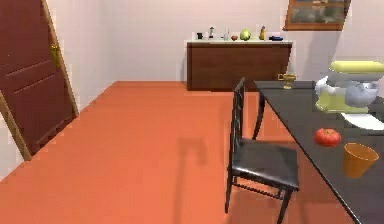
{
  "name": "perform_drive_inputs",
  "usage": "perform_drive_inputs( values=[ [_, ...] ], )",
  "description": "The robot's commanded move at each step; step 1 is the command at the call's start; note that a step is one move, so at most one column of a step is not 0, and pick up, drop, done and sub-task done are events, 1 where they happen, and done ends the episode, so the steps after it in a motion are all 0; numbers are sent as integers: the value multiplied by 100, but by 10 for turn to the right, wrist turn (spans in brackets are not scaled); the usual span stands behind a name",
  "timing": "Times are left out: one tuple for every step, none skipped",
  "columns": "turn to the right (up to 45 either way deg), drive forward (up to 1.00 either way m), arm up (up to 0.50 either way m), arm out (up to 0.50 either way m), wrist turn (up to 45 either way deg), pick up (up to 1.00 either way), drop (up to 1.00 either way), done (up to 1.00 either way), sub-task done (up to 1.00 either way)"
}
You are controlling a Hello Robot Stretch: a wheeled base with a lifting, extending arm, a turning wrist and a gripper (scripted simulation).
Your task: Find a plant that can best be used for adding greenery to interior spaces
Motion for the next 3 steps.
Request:
perform_drive_inputs(
  values=[
    [0,70,0,0,0,0,0,0,0],
    [450,0,0,0,0,0,0,0,0],
    [330,0,0,0,0,0,0,0,0]
  ],
)
